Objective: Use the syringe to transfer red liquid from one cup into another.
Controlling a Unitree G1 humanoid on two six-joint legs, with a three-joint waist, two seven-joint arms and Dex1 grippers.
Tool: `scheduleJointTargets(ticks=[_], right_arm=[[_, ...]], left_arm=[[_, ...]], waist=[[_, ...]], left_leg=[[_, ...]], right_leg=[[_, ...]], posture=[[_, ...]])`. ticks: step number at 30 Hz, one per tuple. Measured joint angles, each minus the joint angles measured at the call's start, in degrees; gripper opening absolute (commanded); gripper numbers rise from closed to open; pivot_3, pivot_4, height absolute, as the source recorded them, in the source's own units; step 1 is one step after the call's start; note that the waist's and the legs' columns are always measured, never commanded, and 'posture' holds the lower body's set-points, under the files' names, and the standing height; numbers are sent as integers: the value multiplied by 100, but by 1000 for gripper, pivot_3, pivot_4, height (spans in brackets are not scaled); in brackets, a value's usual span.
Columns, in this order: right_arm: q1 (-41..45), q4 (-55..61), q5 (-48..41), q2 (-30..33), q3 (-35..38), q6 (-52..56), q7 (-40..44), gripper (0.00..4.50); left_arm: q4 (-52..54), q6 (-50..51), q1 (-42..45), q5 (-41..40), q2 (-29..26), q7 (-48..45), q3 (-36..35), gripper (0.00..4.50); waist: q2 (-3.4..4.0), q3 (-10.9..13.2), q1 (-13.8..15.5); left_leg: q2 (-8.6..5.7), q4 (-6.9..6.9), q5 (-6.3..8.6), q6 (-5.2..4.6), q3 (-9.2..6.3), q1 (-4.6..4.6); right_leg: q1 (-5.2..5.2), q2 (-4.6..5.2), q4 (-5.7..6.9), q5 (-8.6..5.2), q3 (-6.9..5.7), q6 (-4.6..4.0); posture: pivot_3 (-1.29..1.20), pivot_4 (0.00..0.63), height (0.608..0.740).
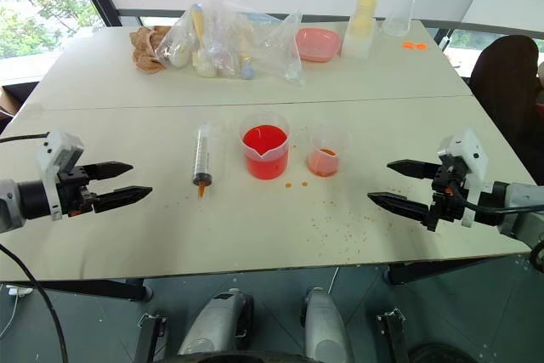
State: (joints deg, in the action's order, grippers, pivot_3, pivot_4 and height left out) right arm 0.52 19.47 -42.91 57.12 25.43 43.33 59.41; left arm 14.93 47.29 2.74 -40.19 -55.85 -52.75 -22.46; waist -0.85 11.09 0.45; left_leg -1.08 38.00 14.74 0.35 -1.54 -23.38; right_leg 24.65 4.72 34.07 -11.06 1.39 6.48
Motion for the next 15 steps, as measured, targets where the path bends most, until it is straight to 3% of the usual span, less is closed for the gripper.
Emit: scheduleJointTargets(ticks=[12,15], right_arm=[[81,0,12,-20,-140,-2,-155,4500],[81,1,34,-90,-157,-15,-240,4500]], left_arm=[[158,1,-30,3,35,111,-60,4461],[102,-307,110,249,290,368,-26,4461]], waist=[[0,0,10],[0,-1,24]], left_leg=[[0,0,0,0,2,0],[-2,1,0,0,3,0]], right_leg=[[0,0,0,0,0,0],[-2,0,0,0,0,0]], posture=[[0,150,740],[0,150,740]])
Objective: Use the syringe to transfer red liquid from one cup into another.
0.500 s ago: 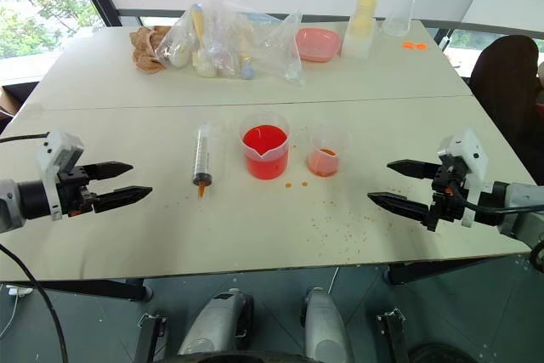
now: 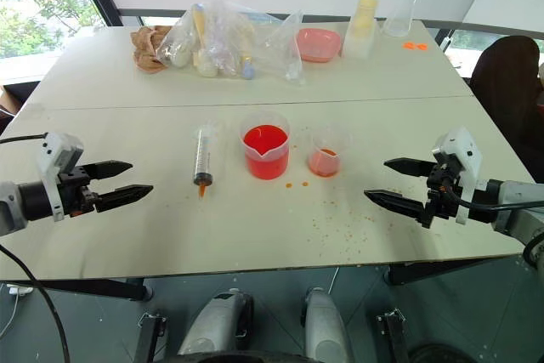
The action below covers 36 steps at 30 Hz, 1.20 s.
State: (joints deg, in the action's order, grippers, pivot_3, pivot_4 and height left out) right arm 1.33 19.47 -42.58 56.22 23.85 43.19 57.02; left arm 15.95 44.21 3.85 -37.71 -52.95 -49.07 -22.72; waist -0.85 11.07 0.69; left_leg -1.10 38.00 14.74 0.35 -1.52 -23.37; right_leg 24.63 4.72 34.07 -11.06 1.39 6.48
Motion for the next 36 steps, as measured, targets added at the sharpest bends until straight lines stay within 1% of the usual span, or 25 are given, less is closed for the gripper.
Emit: scheduleJointTargets(ticks=[2,4,6,7,9,10,11,12,13,14,15,17,19,21,23,26,31,36], right_arm=[[-13,6,26,-30,-47,-7,-42,4500],[-20,12,54,-46,-51,-12,-72,4500],[-12,10,87,-46,-53,-27,-115,4500],[-1,6,97,-47,-51,-36,-132,4500],[47,-29,141,-39,-52,-77,-134,4500],[93,-58,161,-36,-50,-110,-128,4500],[125,-76,188,-16,-45,-137,-120,4500],[199,-71,190,37,-46,-145,-95,4500],[363,-50,177,105,-54,-144,-77,4500],[640,71,122,195,-30,-147,-67,4500],[765,163,84,236,-30,-157,-62,4500],[1221,406,-67,327,-80,-152,-51,4500],[1728,827,-211,346,-203,-239,-54,4500],[1924,1068,-249,340,-398,-293,-59,4500],[2031,1174,-235,259,-647,-378,-103,4500],[2231,1454,-163,91,-935,-526,-261,4500],[2169,2085,-112,-12,-1083,-576,-704,4500],[1786,2402,-465,-166,-1059,-340,-1015,4500]], left_arm=[[-76,-111,145,95,181,171,41,4461],[-109,-120,222,160,227,301,101,4461],[-122,183,461,213,201,542,203,4461],[-126,406,589,209,118,632,271,4461],[-138,1182,940,166,-329,713,610,4461],[-140,1491,1186,101,-407,758,667,4461],[-161,1826,1536,11,-433,817,725,4461],[-259,2246,2080,-90,-427,898,838,4461],[-446,2684,2713,-159,-410,993,1008,4461],[-736,3244,3546,-176,-348,1110,1200,4461],[-814,3408,3797,-171,-327,1159,1252,4461],[-1661,4282,5053,-97,26,1349,1725,4461],[-2284,4666,5812,-109,243,1382,2338,4461],[-2885,4780,6193,-105,427,1312,2989,4461],[-3601,4782,6464,70,826,1347,3540,4461],[-4675,4752,6797,546,1408,1532,3996,4461],[-6028,4172,7174,1354,2005,1723,4157,4461],[-6880,3516,7205,1906,2469,1668,4185,4461]], waist=[[-1,0,2],[-1,0,-3],[-2,-1,-2],[-2,0,-2],[-6,1,-9],[-6,2,-11],[-6,2,-2],[-8,3,9],[-11,5,10],[-12,4,-12],[-11,4,-20],[-12,4,-32],[-10,3,-63],[-12,1,-124],[-14,4,-130],[-18,8,-139],[-21,10,-125],[-25,11,-81]], left_leg=[[-1,1,0,0,1,0],[-1,1,0,0,1,0],[-2,2,0,0,2,0],[-2,2,0,0,2,1],[-6,5,0,-1,2,1],[-6,5,-1,-1,2,1],[-6,9,-1,-1,0,-1],[-8,12,-1,-1,-2,-1],[-13,16,-1,-1,-4,-1],[-21,18,-1,-1,-2,3],[-25,16,-1,-2,-4,4],[-29,15,-1,-2,-9,8],[-27,7,-1,-2,-10,11],[-27,4,-1,-2,-17,9],[-30,3,-1,-2,-17,2],[-31,6,-1,-2,-15,-4],[-30,4,-1,-2,-17,-6],[-30,8,-1,-2,-16,-12]], right_leg=[[-1,0,0,0,0,0],[-1,0,1,1,1,1],[-2,-2,3,1,-1,1],[-2,-3,5,1,-1,2],[-3,-7,7,1,-2,3],[-4,-6,6,1,-2,4],[-5,-6,7,0,-3,5],[-8,-6,8,0,-6,7],[-10,-7,10,2,-7,10],[-13,-7,17,10,-7,28],[-14,-7,13,10,-7,31],[-16,-11,20,9,-10,39],[-14,-11,22,7,-9,42],[-14,-12,24,5,-13,44],[-7,-10,24,5,-12,43],[1,-10,24,5,-10,43],[4,-7,25,5,-10,43],[3,0,20,6,-8,42]], posture=[[0,150,740],[0,150,740],[0,150,740],[0,150,740],[0,150,740],[0,150,740],[0,150,740],[0,150,740],[0,150,740],[0,150,740],[0,150,740],[0,150,740],[0,150,740],[0,150,740],[0,150,740],[0,150,740],[0,150,740],[0,150,740]])
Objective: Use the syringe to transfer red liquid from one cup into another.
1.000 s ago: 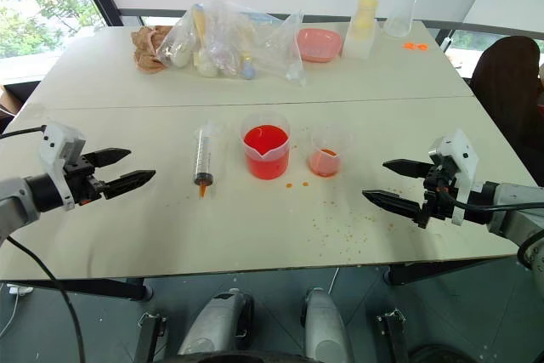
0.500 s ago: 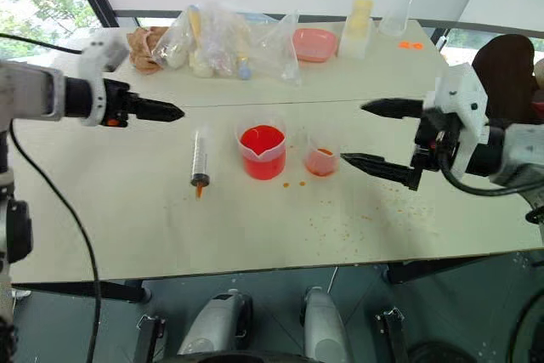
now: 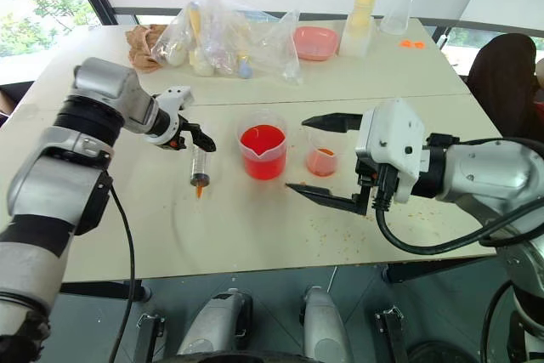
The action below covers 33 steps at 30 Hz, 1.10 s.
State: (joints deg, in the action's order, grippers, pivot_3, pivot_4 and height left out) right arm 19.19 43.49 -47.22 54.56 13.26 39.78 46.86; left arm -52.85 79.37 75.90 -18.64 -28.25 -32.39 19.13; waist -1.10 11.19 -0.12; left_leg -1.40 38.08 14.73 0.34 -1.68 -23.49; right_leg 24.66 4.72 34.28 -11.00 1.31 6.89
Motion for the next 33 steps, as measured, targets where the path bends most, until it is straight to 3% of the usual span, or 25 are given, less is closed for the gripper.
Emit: scheduleJointTargets(ticks=[3,6,12,13,20,24,27,29,33], right_arm=[[-528,1,-30,-5,41,64,25,4500],[-623,-30,-8,53,46,48,95,4500],[-524,-111,0,106,54,21,188,4500],[-503,-113,0,112,46,21,201,4500],[-445,-413,50,117,120,27,114,4500],[-75,-1168,335,-246,588,-176,-541,4500],[30,-1585,671,-256,790,-357,-874,4500],[213,-1948,1066,-414,712,-604,-1126,4500],[962,-2859,1807,-842,383,-1236,-1579,4500]], left_arm=[[-308,-318,115,258,205,-72,-32,4461],[-486,-501,150,469,303,-139,-83,3803],[-650,-658,147,724,413,-117,-351,1544],[-666,-668,142,747,421,-106,-435,1451],[-628,-932,90,727,404,-132,-1152,1445],[-508,-1728,452,478,350,244,-2110,1445],[456,-2711,525,175,367,294,-2766,1445],[1957,-3316,26,-263,676,92,-3153,1445],[4050,-3528,-1313,-1273,1379,-906,-2981,1445]], waist=[[0,-2,79],[3,-3,84],[2,-4,90],[2,-4,92],[0,-2,94],[-17,8,87],[-13,6,90],[0,-2,85],[10,-7,54]], left_leg=[[-1,0,0,0,2,3],[-1,4,0,0,3,9],[0,4,0,0,-1,8],[-1,4,0,0,-1,8],[0,8,0,0,-2,5],[8,8,-1,2,-2,-4],[8,-3,0,4,0,-2],[3,-12,1,7,1,3],[-11,-6,-1,11,17,4]], right_leg=[[-4,0,-2,0,1,0],[-10,1,-2,0,2,-1],[-11,0,-1,0,0,-1],[-11,1,-1,0,1,0],[-11,1,0,1,0,0],[4,7,2,12,1,12],[6,17,4,13,-1,12],[8,32,2,13,4,13],[8,37,0,18,15,19]], posture=[[0,150,740],[0,150,740],[0,150,740],[0,150,740],[0,150,740],[0,150,740],[0,150,740],[0,150,740],[0,150,740]])
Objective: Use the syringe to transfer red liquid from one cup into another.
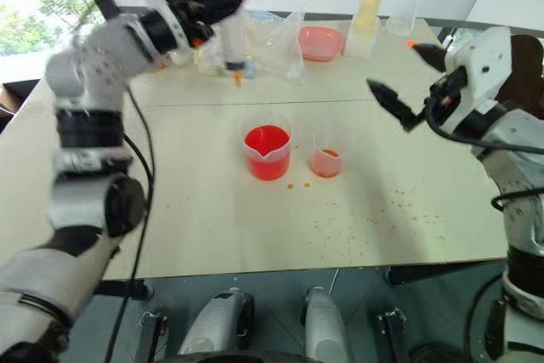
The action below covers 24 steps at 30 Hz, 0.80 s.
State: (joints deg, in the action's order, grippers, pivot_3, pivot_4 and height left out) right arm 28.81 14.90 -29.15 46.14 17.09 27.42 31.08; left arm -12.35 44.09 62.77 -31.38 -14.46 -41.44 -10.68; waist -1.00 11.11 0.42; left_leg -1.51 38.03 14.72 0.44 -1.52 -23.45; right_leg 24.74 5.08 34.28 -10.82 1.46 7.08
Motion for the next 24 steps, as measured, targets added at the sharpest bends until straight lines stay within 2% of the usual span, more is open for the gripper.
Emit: scheduleJointTargets(ticks=[3,9,24], right_arm=[[481,-418,243,-208,-220,-275,-43,4500],[1402,-961,806,-435,-798,-837,80,4500],[1778,-1052,773,-1021,-1354,-910,836,4500]], left_arm=[[391,-335,-517,-47,54,-508,413,1445],[490,-1099,-613,123,135,-795,822,1445],[357,-1745,-945,600,-84,-1060,1219,1445]], waist=[[1,3,-33],[1,2,-38],[1,2,-19]], left_leg=[[-8,2,-3,3,10,0],[-3,4,-2,1,7,6],[-2,5,-2,-1,0,4]], right_leg=[[1,-17,2,5,-2,0],[-9,-28,-2,5,-1,-1],[-10,-32,-1,5,-3,-1]], posture=[[0,150,740],[0,150,740],[0,150,740]])
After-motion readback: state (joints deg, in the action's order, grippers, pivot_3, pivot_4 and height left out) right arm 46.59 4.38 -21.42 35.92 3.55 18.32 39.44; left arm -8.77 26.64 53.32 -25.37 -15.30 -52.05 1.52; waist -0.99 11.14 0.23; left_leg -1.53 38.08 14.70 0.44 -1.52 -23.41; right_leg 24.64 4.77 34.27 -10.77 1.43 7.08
